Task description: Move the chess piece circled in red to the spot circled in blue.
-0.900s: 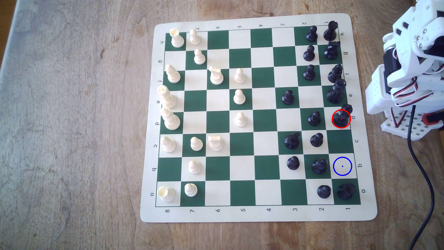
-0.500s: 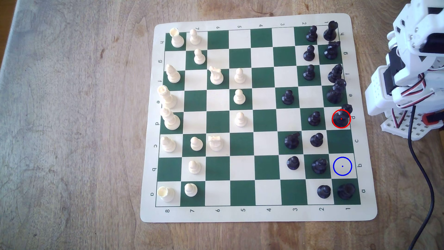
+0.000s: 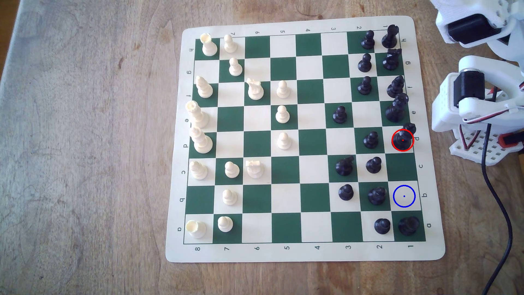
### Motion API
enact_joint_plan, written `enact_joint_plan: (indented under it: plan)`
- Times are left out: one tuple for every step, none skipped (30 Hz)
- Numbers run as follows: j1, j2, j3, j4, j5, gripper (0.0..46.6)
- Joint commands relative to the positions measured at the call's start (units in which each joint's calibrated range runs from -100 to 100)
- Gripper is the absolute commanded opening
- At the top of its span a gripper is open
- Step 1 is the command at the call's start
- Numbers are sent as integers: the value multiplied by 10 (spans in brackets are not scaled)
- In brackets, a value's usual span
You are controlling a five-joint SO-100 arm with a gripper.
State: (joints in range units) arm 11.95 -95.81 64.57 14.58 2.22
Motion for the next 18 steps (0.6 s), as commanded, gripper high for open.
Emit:
enact_joint_plan:
  plan:
    - [18, 1, -61, 103, -1, 49]
    - [19, 1, -66, 137, -4, 38]
    - [22, 1, -73, 174, -5, 34]
    - [24, 3, -76, 222, -5, 36]
    - [35, 4, -86, 267, 2, 37]
    - [48, 5, -97, 313, 20, 42]
    - [32, 3, -97, 342, 26, 42]
    - [24, 1, -95, 375, 29, 43]
    - [6, 1, -95, 440, 34, 47]
    - [-2, 2, -95, 474, 39, 48]
    - [-10, 6, -103, 513, 41, 49]
    - [-24, 11, -110, 545, 41, 50]
    - [-45, 29, -129, 595, 36, 50]
    - [-54, 42, -140, 613, 33, 50]
    - [-60, 53, -148, 627, 31, 50]
    - [-66, 63, -155, 639, 29, 50]
    - [-74, 79, -167, 663, 28, 50]
    - [-79, 85, -173, 676, 28, 50]
